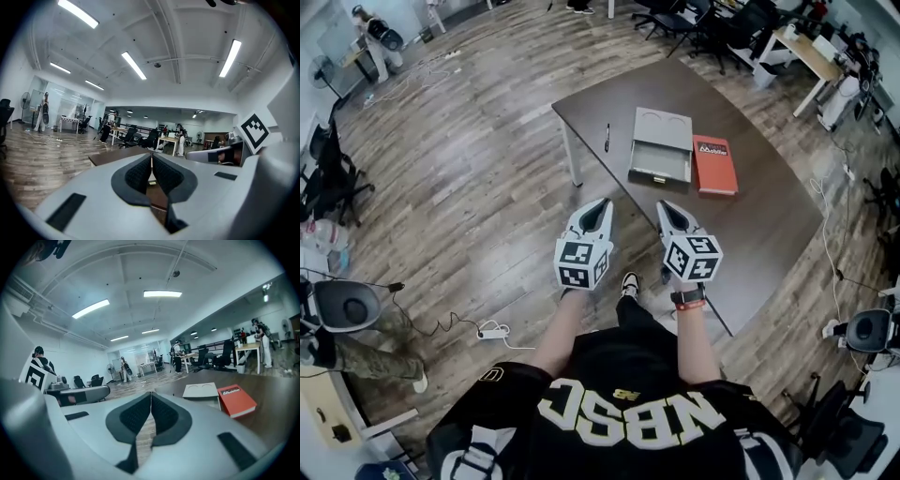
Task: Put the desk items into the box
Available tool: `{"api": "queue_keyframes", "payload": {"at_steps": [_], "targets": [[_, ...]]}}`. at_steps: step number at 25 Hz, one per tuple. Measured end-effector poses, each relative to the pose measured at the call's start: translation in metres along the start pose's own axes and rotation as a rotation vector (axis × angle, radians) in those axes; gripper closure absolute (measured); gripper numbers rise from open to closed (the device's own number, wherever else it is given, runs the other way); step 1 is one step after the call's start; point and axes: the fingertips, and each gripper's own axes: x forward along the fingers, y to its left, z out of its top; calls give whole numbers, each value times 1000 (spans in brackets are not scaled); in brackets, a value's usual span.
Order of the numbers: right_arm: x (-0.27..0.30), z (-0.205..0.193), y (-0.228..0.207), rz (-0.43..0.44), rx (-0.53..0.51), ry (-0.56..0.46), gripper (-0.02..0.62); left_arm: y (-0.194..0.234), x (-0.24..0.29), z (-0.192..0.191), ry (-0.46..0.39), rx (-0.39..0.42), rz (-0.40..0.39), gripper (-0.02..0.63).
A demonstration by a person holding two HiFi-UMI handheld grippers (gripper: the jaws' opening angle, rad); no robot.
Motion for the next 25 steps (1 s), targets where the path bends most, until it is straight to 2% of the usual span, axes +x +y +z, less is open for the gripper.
{"api": "queue_keyframes", "payload": {"at_steps": [7, 13, 19, 22, 25], "targets": [[77, 63, -51, 72, -24, -15, 584, 29, 101, 39, -17, 31, 65, 583], [125, 84, -86, 112, -10, 21, 584, 42, 166, 42, 42, 42, 95, 583], [171, 65, -125, 116, 73, 78, 585, 66, 211, 10, 128, 15, 127, 583], [191, 55, -135, 93, 94, 113, 585, 84, 232, -12, 173, -25, 113, 583], [217, 47, -150, 78, 99, 141, 585, 103, 259, -31, 208, -27, 100, 583]]}}
